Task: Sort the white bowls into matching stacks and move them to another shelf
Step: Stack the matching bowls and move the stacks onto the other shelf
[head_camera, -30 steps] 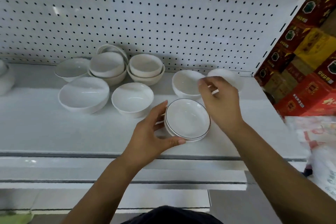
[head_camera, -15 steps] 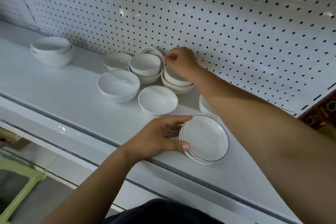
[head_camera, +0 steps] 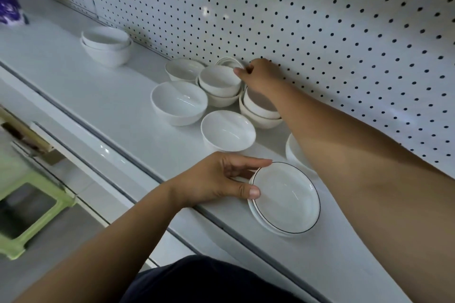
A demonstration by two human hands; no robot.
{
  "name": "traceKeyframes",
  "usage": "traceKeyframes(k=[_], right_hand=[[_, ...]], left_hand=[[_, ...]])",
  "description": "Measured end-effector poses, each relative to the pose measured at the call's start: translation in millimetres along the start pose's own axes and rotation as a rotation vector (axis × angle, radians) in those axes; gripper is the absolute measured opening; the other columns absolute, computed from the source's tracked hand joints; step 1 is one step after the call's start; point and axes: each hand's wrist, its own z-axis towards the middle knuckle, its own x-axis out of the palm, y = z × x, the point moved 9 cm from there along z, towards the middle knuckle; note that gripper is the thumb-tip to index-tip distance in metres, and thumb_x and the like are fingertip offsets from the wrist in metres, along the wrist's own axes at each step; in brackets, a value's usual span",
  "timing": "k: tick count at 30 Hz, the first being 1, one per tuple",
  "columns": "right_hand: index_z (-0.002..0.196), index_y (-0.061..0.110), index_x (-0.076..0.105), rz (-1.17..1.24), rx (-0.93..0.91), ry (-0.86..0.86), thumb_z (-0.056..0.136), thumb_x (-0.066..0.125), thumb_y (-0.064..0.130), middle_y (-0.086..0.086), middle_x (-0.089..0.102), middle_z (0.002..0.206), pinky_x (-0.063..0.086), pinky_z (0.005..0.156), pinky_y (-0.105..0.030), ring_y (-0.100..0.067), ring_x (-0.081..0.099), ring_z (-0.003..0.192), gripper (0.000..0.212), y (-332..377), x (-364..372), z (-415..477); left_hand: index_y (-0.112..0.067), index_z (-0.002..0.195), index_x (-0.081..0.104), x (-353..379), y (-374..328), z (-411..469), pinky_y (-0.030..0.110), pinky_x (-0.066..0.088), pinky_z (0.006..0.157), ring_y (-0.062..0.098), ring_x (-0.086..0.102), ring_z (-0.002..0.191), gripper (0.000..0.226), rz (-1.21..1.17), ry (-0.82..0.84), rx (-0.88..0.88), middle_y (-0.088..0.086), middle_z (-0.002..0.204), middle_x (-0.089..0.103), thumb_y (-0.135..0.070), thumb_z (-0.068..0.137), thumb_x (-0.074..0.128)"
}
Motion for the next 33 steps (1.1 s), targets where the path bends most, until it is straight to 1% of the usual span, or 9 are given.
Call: traceKeyframes(k=[4, 7, 11, 13, 21, 28, 30, 31, 33], right_hand=[[0.062, 0.021, 0.037, 0.057, 0.003, -0.026, 0.101, 0.051, 0.052, 0.002, 0.042, 0.06, 0.025, 0.052, -0.03, -0.015, 0.041, 0.056, 0.052, -5, -2, -7], [0.062, 0.019, 0.042, 0.022, -0.008, -0.127, 0.102, 0.048, 0.052, 0.001, 0.047, 0.061, 0.029, 0.058, -0.033, -0.023, 0.049, 0.062, 0.052, -6, -2, -11], [0.08, 0.009, 0.061, -0.077, -0.04, -0.256, 0.106, 0.042, 0.047, -0.014, 0.068, 0.086, 0.033, 0.066, -0.032, -0.032, 0.061, 0.081, 0.05, 2, 0, -14], [0.09, 0.005, 0.068, -0.153, -0.044, -0.277, 0.107, 0.04, 0.046, -0.016, 0.071, 0.093, 0.035, 0.068, -0.031, -0.034, 0.065, 0.087, 0.052, 6, -1, -13], [0.108, 0.008, 0.067, -0.383, -0.071, -0.312, 0.111, 0.032, 0.039, -0.015, 0.072, 0.097, 0.04, 0.071, -0.036, -0.036, 0.069, 0.092, 0.047, 17, -5, -7], [0.107, 0.003, 0.065, -0.46, -0.11, -0.376, 0.112, 0.031, 0.035, -0.019, 0.072, 0.099, 0.034, 0.065, -0.034, -0.037, 0.07, 0.091, 0.046, 22, -17, -19], [0.104, 0.002, 0.065, -0.472, -0.123, -0.395, 0.112, 0.034, 0.033, -0.019, 0.072, 0.095, 0.032, 0.063, -0.034, -0.037, 0.07, 0.087, 0.045, 21, -22, -21], [0.099, 0.002, 0.066, -0.496, -0.131, -0.42, 0.111, 0.04, 0.031, -0.018, 0.071, 0.088, 0.031, 0.059, -0.033, -0.035, 0.07, 0.079, 0.041, 21, -24, -22], [0.073, 0.004, 0.065, -0.491, -0.147, -0.56, 0.098, 0.067, 0.025, -0.013, 0.063, 0.06, 0.024, 0.049, -0.025, -0.03, 0.063, 0.048, 0.032, 18, -29, -24]], left_hand=[[-0.018, 0.138, 0.063, 2, 0, 0, 0.032, 0.049, 0.105, 0.023, 0.061, 0.131, 0.061, -0.011, 0.008, 0.004, 0.004, 0.137, 0.068, 0.007, 0.084, 0.076], [-0.02, 0.137, 0.064, 2, -3, -1, 0.03, 0.05, 0.104, 0.021, 0.063, 0.129, 0.059, -0.002, 0.002, -0.005, 0.001, 0.136, 0.069, 0.005, 0.084, 0.076], [-0.022, 0.136, 0.064, 2, -4, -3, 0.029, 0.05, 0.104, 0.019, 0.064, 0.128, 0.058, -0.009, -0.005, -0.014, 0.0, 0.134, 0.069, 0.004, 0.085, 0.076], [-0.021, 0.136, 0.064, 3, -5, -4, 0.028, 0.05, 0.104, 0.018, 0.064, 0.127, 0.058, -0.002, -0.006, -0.016, 0.0, 0.134, 0.069, 0.004, 0.086, 0.076], [-0.022, 0.135, 0.065, 3, -8, -6, 0.025, 0.051, 0.102, 0.014, 0.065, 0.125, 0.056, -0.01, -0.005, -0.01, -0.003, 0.131, 0.071, 0.004, 0.086, 0.076], [-0.026, 0.133, 0.066, 3, -7, -5, 0.026, 0.051, 0.102, 0.014, 0.065, 0.124, 0.056, -0.016, 0.001, -0.004, -0.002, 0.132, 0.071, 0.003, 0.086, 0.077], [-0.027, 0.133, 0.066, 2, -7, -4, 0.027, 0.051, 0.103, 0.013, 0.065, 0.124, 0.057, -0.013, 0.007, -0.002, -0.002, 0.132, 0.071, 0.003, 0.086, 0.077], [-0.026, 0.134, 0.066, 2, -6, -4, 0.027, 0.051, 0.103, 0.013, 0.065, 0.124, 0.057, -0.011, 0.008, -0.002, -0.003, 0.132, 0.071, 0.003, 0.086, 0.077], [-0.023, 0.136, 0.065, 2, -6, -4, 0.027, 0.051, 0.103, 0.013, 0.065, 0.124, 0.057, -0.009, 0.008, -0.002, -0.003, 0.132, 0.071, 0.003, 0.086, 0.077]])
